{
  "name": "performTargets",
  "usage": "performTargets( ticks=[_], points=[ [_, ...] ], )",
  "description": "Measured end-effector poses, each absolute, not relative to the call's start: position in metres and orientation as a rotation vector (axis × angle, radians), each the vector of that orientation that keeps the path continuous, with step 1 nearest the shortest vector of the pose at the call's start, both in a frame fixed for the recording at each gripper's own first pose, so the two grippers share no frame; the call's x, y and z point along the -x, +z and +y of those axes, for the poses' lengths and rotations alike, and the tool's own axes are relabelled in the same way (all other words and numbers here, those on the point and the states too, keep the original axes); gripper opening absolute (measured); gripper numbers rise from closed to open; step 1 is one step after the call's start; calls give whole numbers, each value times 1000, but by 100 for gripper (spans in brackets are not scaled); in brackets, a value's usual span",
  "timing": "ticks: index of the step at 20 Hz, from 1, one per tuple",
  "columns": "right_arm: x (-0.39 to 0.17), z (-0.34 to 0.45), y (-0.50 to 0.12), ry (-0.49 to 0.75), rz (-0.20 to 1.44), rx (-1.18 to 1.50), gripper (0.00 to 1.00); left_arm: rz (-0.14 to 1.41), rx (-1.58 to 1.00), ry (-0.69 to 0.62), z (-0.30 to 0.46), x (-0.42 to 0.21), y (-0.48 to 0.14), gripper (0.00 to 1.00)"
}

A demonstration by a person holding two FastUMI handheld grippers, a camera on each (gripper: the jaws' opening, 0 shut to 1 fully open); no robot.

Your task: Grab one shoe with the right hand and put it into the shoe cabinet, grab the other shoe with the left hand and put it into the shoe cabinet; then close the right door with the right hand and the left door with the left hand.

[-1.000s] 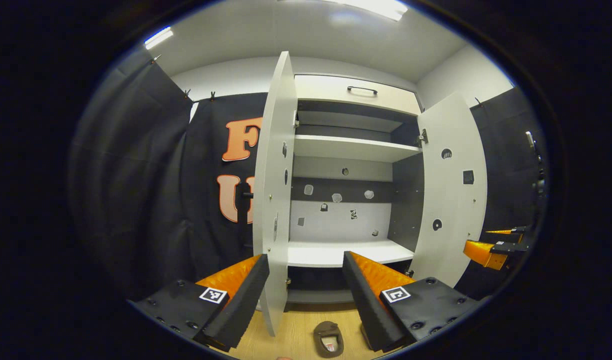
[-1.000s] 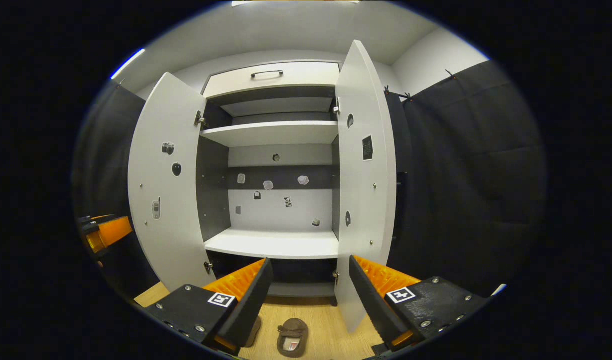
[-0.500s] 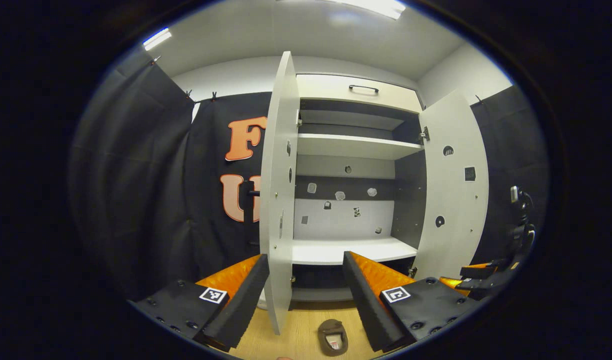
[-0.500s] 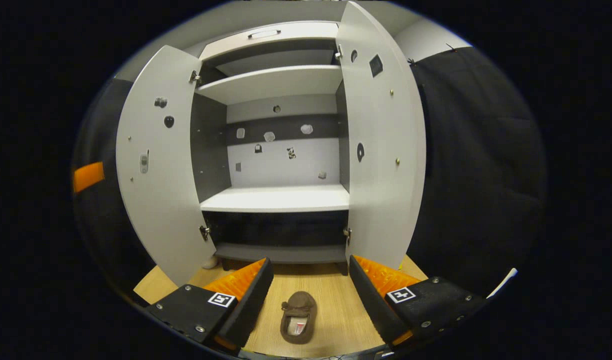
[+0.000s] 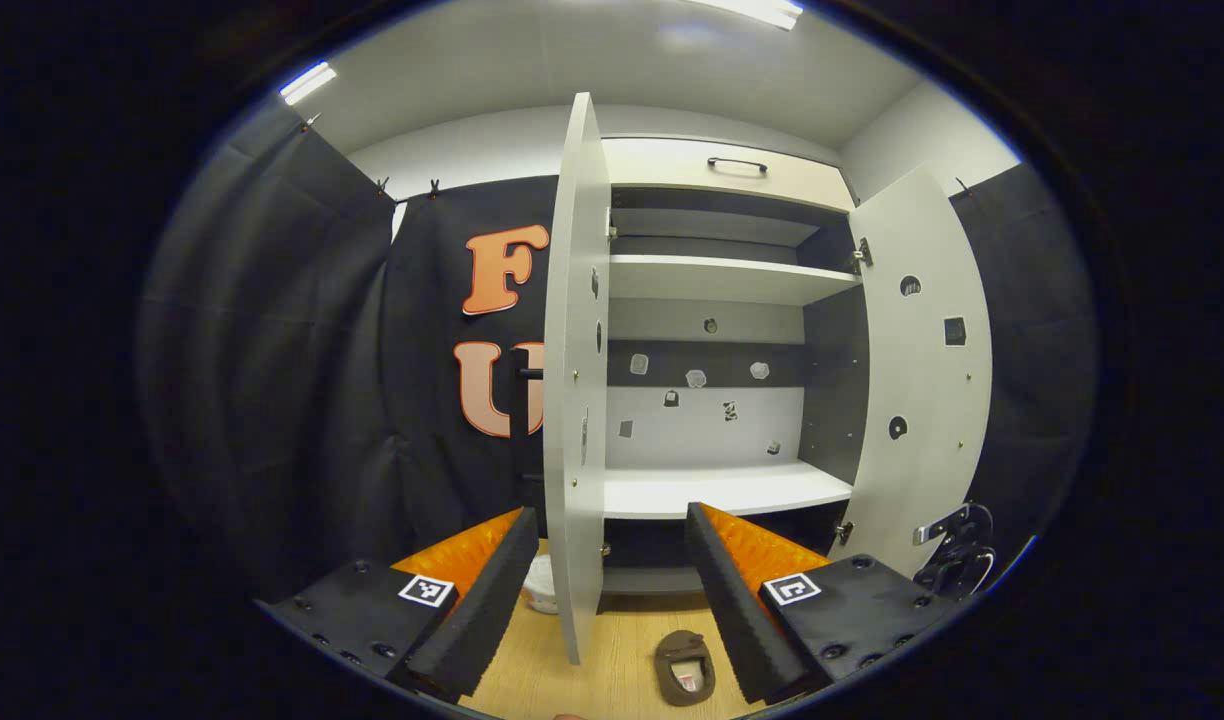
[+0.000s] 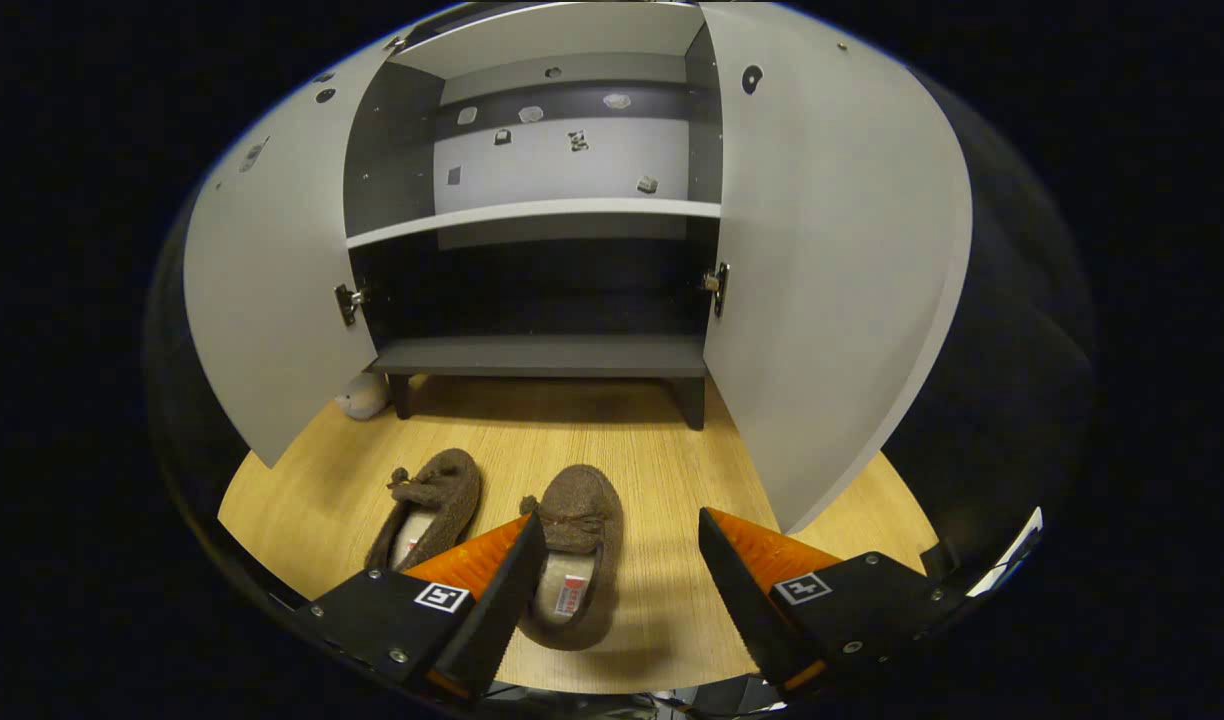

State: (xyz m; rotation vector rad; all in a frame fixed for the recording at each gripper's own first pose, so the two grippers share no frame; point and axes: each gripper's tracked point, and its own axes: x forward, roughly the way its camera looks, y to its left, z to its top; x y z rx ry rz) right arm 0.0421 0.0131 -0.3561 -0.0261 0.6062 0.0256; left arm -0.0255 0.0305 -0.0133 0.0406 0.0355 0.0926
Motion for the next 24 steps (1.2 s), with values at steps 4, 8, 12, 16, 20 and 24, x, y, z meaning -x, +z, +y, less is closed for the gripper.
performTargets(
  ticks=[4, 8, 12, 16, 20, 24],
  points=[
    [-43, 20, -411, 44, 711, -3, 90, 63, -44, 110, 37, 24, -24, 99],
    [-45, 25, -444, 41, 778, -34, 77, 85, -58, 125, 41, 24, -30, 97],
    [-49, 26, -467, 27, 834, -64, 53, 102, -57, 130, 43, 22, -38, 99],
    [-51, 31, -480, 11, 873, -123, 32, 123, -70, 133, 44, 21, -46, 97],
    [-56, 25, -475, -24, 883, -145, 5, 133, -68, 133, 46, 22, -51, 97],
    [-55, 26, -447, -35, 858, -168, 3, 116, -88, 126, 45, 22, -49, 97]
  ],
)
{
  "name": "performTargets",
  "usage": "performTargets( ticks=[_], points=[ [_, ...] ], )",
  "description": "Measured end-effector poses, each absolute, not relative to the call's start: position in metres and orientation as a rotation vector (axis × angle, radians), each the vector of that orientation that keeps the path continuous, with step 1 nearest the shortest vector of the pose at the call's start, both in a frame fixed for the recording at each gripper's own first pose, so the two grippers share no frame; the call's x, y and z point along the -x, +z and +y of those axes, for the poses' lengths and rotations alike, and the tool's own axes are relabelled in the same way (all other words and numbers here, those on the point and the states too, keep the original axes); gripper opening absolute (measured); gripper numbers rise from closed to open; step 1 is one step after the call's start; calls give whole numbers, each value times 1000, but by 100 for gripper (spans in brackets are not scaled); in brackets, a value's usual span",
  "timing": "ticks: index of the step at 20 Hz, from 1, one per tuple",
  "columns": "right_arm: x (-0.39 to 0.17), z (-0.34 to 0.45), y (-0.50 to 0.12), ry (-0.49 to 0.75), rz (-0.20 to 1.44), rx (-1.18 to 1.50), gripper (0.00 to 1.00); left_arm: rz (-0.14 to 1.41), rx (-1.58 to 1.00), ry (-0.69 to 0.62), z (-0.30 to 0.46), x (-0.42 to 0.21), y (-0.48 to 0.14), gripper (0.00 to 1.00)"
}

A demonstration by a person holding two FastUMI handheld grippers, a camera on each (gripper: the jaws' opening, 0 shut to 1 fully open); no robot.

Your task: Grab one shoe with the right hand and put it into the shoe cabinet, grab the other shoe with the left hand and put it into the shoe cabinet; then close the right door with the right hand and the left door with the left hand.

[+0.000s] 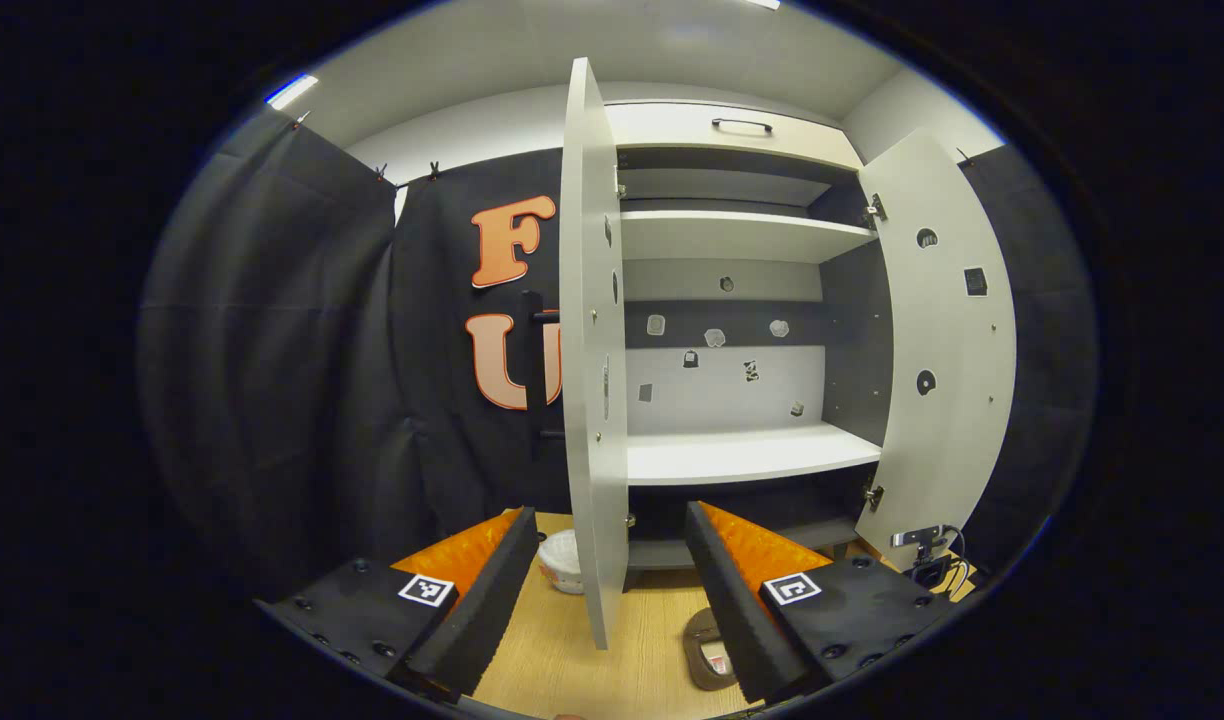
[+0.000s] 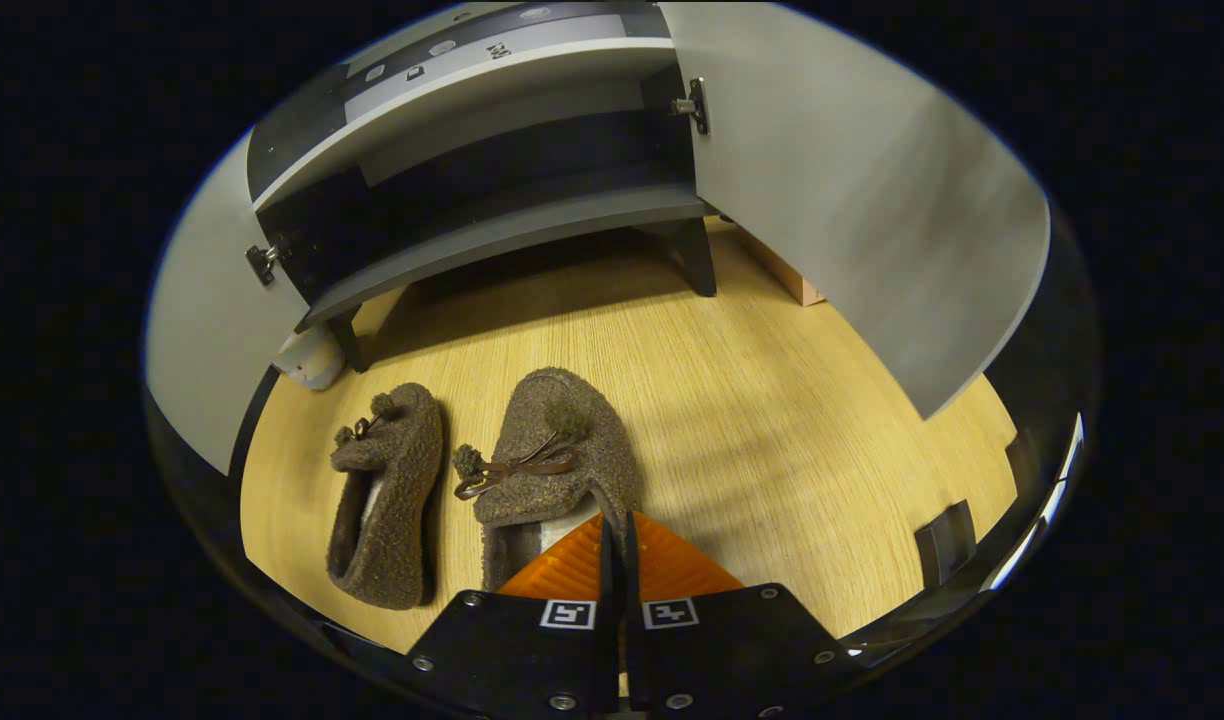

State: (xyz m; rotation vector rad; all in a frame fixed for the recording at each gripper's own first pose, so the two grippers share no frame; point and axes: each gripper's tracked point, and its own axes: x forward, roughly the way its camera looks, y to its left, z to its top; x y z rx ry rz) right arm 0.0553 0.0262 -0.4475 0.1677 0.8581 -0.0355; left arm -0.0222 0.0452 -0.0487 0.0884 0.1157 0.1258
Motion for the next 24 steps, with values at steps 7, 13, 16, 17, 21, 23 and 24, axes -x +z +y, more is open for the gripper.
performTargets(
  ticks=[7, 13, 16, 17, 21, 23, 24],
  points=[
    [-56, 49, -338, -31, 727, -208, 3, 98, -66, 91, 37, 21, -48, 96],
    [-74, 73, -228, 24, 591, -248, 3, 92, -46, 50, 31, 21, -49, 96],
    [-101, 87, -178, 40, 511, -239, 2, 89, -46, 39, 30, 20, -50, 94],
    [-113, 93, -163, 49, 492, -252, 2, 90, -42, 33, 30, 20, -51, 94],
    [-154, 108, -106, 60, 399, -258, 2, 92, -36, 15, 31, 18, -53, 97],
    [-177, 110, -81, 53, 369, -262, 2, 90, -34, 12, 34, 17, -55, 97],
    [-194, 112, -74, 48, 360, -270, 2, 92, -32, 9, 35, 16, -55, 96]
  ],
)
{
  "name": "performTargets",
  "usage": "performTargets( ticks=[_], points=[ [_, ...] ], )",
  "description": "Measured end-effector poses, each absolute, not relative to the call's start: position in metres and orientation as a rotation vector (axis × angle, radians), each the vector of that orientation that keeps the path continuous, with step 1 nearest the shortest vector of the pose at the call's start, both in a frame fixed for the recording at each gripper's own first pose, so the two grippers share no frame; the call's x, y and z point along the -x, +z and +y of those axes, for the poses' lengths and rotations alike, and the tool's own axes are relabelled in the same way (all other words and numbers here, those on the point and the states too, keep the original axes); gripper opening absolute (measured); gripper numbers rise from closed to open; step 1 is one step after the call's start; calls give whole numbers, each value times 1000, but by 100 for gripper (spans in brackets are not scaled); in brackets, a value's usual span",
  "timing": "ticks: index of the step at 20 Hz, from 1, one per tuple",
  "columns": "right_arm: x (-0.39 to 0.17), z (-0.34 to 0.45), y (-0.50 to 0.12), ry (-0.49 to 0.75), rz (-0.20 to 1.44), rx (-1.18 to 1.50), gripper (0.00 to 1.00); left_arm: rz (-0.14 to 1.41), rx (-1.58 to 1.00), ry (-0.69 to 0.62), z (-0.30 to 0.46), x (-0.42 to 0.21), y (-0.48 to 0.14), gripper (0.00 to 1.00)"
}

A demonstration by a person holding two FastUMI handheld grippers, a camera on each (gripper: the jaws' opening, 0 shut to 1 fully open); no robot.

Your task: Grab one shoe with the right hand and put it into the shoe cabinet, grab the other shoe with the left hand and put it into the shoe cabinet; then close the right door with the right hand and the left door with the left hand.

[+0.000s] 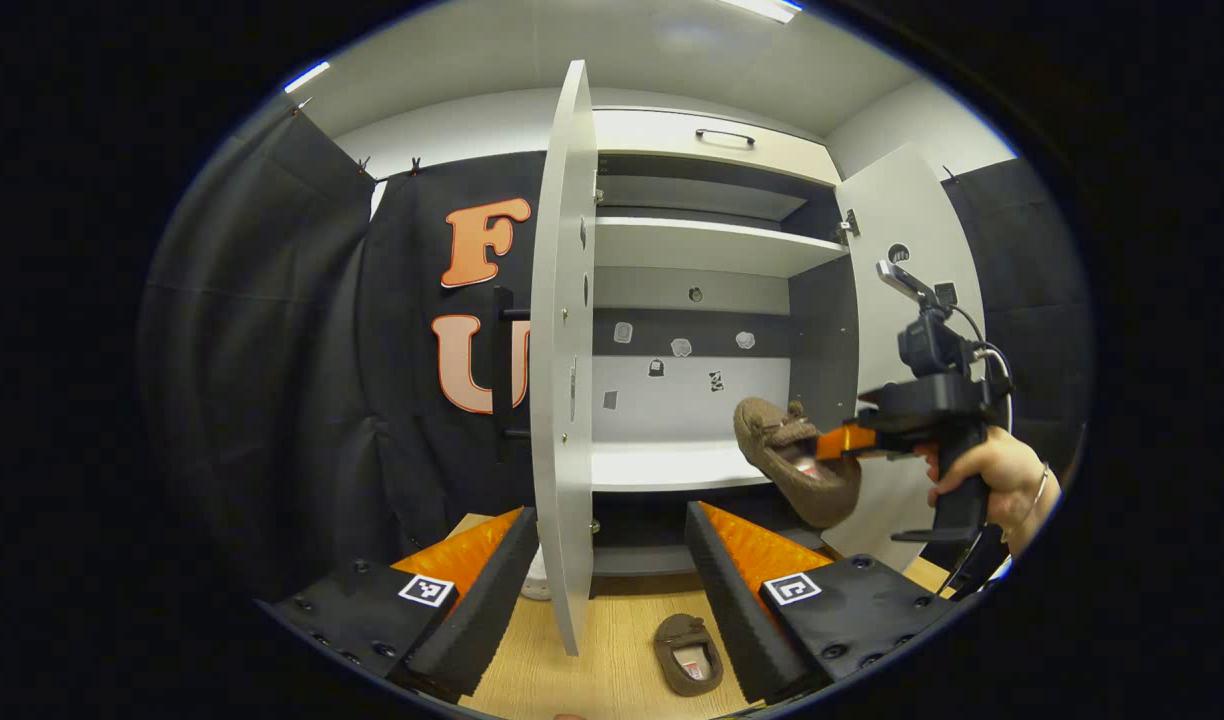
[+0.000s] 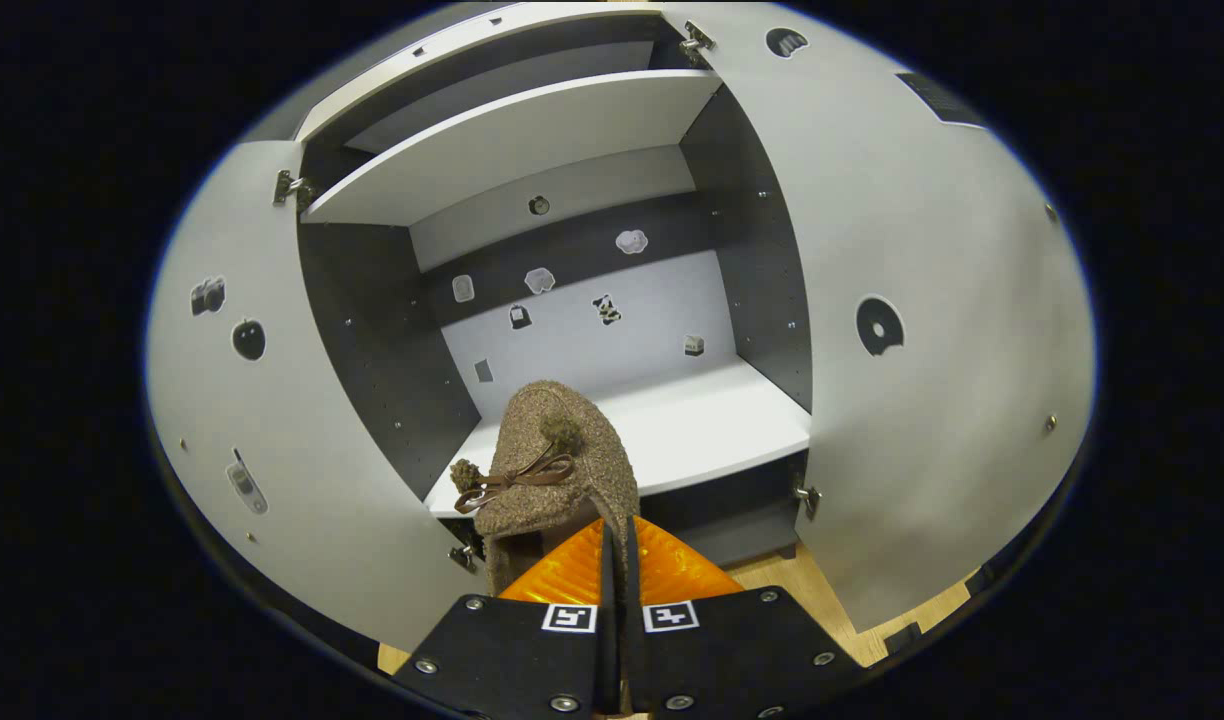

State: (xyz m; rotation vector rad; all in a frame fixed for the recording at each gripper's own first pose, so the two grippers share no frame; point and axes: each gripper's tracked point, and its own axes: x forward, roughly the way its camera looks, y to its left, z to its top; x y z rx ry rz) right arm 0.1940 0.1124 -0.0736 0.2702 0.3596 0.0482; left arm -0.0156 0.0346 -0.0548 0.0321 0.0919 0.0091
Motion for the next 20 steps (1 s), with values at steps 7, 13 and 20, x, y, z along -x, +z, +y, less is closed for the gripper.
performTargets(
  ticks=[7, 13, 20],
  points=[
    [-308, 123, -56, -4, 351, -263, 2, 102, -37, 10, 47, 5, -59, 94],
    [-384, 121, -107, -64, 469, -300, 2, 120, -19, 48, 65, -6, -67, 97],
    [-404, 112, -118, -86, 467, -301, 16, 135, -9, 78, 76, -14, -68, 97]
  ],
)
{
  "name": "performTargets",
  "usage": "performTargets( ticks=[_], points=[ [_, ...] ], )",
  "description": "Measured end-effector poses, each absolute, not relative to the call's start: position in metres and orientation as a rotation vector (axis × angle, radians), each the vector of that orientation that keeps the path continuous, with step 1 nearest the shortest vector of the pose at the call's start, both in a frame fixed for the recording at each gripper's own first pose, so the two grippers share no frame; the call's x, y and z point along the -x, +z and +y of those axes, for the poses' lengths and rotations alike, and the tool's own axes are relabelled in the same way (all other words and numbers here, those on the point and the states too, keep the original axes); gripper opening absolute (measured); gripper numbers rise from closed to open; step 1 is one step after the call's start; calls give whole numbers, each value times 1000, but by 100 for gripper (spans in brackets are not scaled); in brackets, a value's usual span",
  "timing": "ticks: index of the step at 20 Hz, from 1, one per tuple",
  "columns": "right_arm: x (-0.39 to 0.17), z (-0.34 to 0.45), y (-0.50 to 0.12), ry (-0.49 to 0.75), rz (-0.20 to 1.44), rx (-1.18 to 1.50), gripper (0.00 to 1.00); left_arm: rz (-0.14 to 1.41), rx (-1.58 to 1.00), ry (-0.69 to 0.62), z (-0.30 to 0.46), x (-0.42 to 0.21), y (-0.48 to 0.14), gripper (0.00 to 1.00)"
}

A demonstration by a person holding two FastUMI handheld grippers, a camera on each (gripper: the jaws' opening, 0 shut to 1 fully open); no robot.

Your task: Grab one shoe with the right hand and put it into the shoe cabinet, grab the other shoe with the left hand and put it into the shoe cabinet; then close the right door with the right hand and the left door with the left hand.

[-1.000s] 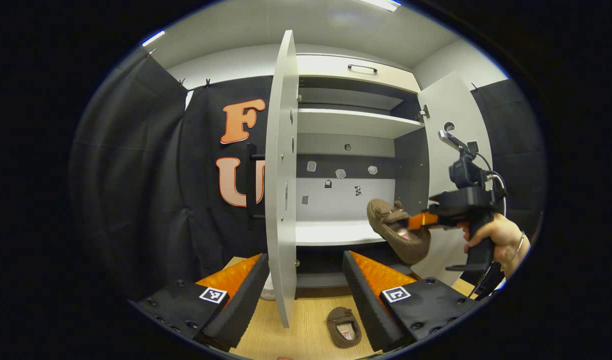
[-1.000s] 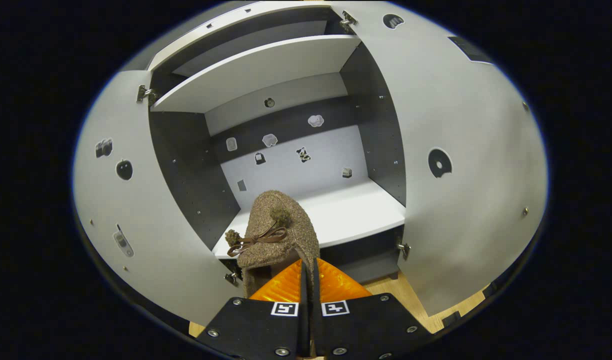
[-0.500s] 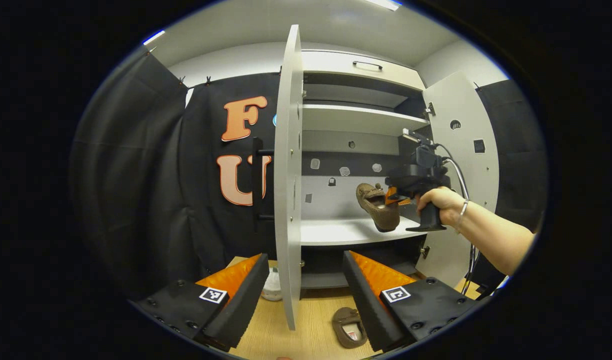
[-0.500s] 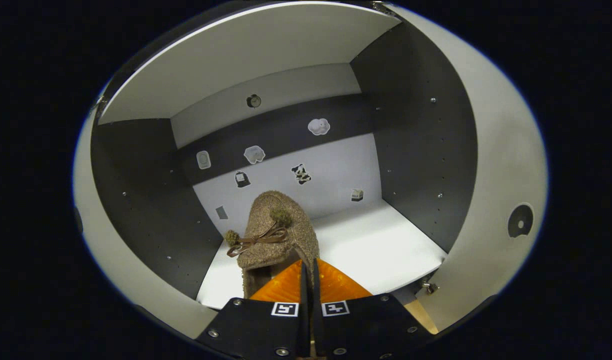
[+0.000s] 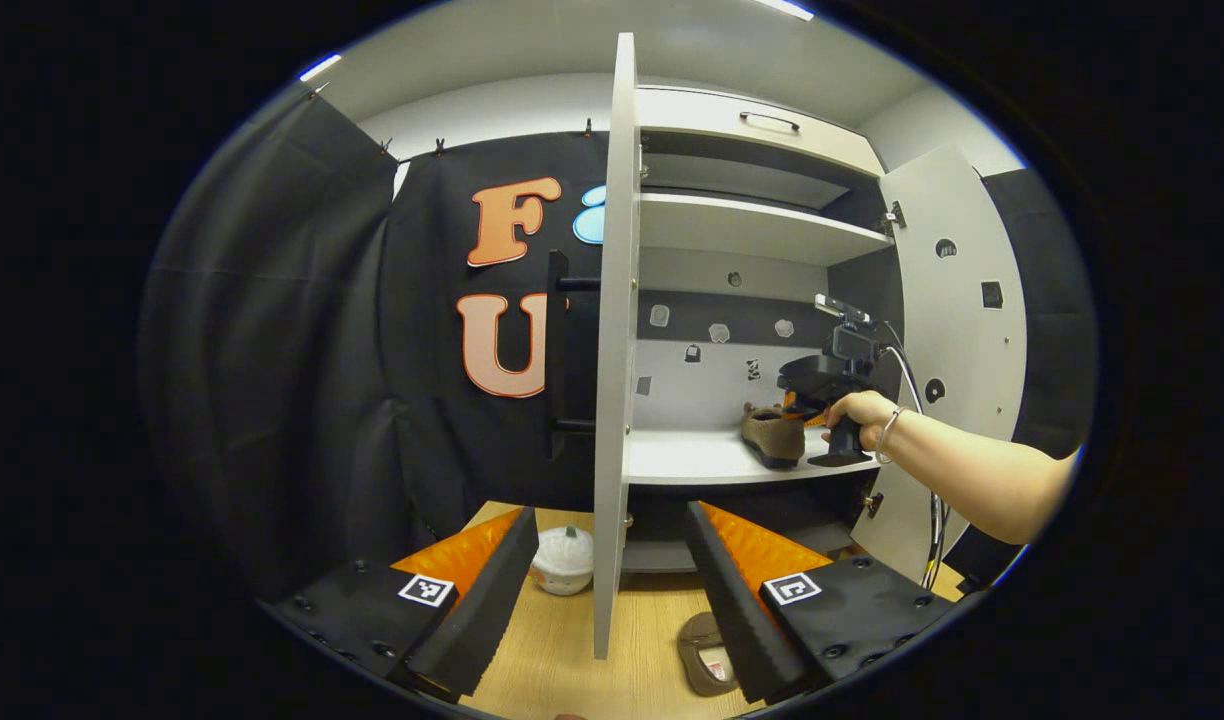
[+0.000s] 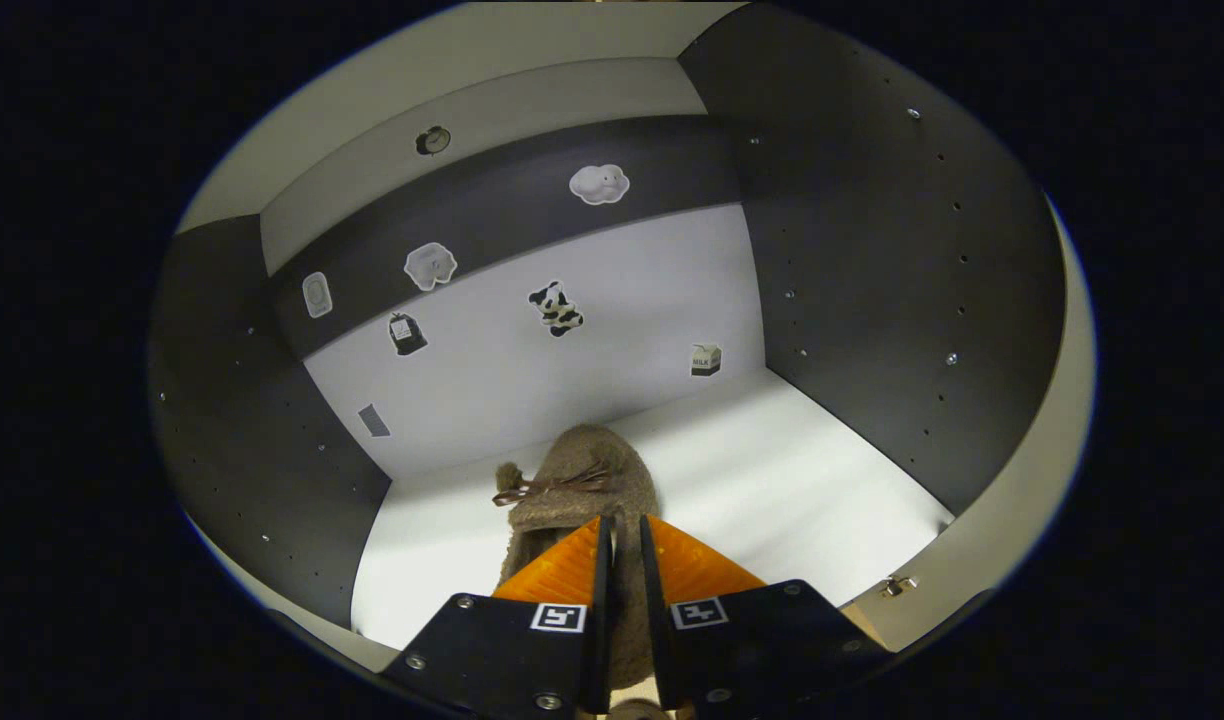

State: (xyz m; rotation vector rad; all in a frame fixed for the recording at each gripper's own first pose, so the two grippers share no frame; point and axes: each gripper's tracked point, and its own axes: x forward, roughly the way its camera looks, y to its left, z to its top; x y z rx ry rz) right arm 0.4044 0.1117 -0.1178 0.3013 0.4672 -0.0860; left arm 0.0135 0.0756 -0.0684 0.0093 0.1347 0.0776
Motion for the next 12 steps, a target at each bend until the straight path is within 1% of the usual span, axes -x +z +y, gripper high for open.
performTargets(
  ticks=[1, 2, 3, 4, 5, 6, 7, 8, 9, 10, 11, 12],
  points=[
    [-400, 112, -115, -79, 463, -290, 18, 133, -12, 76, 74, -15, -69, 96],
    [-394, 111, -110, -69, 451, -271, 23, 132, -14, 72, 72, -15, -70, 96],
    [-387, 111, -103, -59, 430, -251, 29, 133, -15, 67, 70, -16, -70, 96],
    [-380, 111, -95, -48, 402, -229, 36, 134, -14, 63, 67, -16, -70, 96],
    [-371, 112, -86, -38, 374, -207, 40, 134, -11, 57, 64, -17, -71, 96],
    [-362, 111, -78, -31, 344, -185, 47, 135, -9, 52, 61, -17, -72, 96],
    [-352, 111, -69, -20, 315, -164, 52, 137, -6, 46, 57, -16, -73, 97],
    [-341, 111, -62, -11, 289, -146, 59, 137, -4, 39, 53, -15, -75, 96],
    [-328, 111, -55, -4, 263, -134, 62, 138, -2, 34, 50, -15, -77, 96],
    [-313, 110, -50, 4, 245, -124, 69, 143, -1, 30, 46, -15, -80, 96],
    [-298, 110, -46, 13, 227, -117, 73, 151, -1, 26, 43, -13, -85, 96],
    [-284, 109, -42, 19, 210, -111, 79, 160, 1, 22, 40, -10, -90, 94]
  ],
)
